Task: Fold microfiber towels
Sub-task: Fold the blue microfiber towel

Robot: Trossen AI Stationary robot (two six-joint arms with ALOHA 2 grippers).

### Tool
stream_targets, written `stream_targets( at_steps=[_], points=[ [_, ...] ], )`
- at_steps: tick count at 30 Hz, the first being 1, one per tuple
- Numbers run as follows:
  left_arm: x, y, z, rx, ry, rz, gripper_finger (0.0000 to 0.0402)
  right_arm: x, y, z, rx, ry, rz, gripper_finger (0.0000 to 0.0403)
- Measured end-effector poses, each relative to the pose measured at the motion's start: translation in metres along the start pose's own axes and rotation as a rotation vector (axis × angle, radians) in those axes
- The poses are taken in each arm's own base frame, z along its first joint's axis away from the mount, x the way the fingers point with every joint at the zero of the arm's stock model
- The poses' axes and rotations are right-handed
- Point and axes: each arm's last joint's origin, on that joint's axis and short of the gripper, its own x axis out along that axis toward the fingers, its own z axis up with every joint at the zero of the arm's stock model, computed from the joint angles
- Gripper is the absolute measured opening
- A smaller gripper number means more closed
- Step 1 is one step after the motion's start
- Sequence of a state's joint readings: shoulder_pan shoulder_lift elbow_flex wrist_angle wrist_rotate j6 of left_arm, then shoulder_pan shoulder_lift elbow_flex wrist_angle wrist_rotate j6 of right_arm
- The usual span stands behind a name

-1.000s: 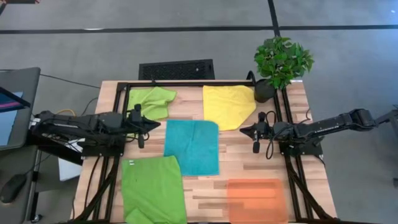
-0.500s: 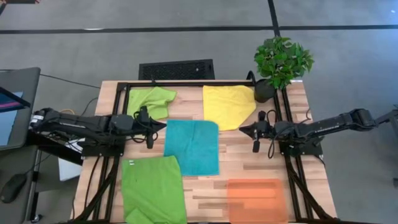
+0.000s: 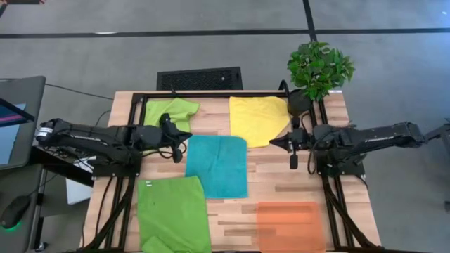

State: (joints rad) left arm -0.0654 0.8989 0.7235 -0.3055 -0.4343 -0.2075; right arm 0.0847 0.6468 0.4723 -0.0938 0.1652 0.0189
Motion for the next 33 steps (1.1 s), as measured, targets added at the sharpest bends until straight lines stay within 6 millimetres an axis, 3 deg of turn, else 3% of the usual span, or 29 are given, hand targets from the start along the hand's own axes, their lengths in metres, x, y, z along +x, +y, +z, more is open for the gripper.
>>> stream_targets(
  at_steps=[5, 10, 13, 16, 23, 28, 33],
  points=[
    [0.001, 0.001, 0.012, -0.065, 0.168, 0.052, 0.0, -0.011, -0.003, 0.017, 0.013, 0.094, -0.012, 0.0003],
    [0.006, 0.004, 0.003, -0.236, 0.34, 0.056, 0.0, -0.016, -0.003, 0.029, 0.002, 0.088, -0.01, 0.0004],
    [0.012, 0.003, 0.002, -0.347, 0.358, 0.061, 0.0001, -0.017, -0.003, 0.032, -0.032, 0.081, -0.007, 0.0003],
    [0.018, 0.002, -0.002, -0.366, 0.412, 0.065, 0.0011, -0.018, -0.003, 0.035, -0.037, 0.072, -0.007, 0.0002],
    [0.041, 0.01, -0.013, -0.556, 0.564, 0.096, 0.008, -0.018, -0.003, 0.034, -0.039, 0.082, -0.007, 0.0006],
    [0.064, 0.026, -0.023, -0.631, 0.651, 0.193, 0.0135, -0.018, -0.003, 0.034, -0.039, 0.082, -0.007, 0.0007],
    [0.083, 0.046, -0.038, -0.692, 0.769, 0.291, 0.0159, -0.018, -0.003, 0.034, -0.038, 0.08, -0.007, 0.0007]
  ],
)
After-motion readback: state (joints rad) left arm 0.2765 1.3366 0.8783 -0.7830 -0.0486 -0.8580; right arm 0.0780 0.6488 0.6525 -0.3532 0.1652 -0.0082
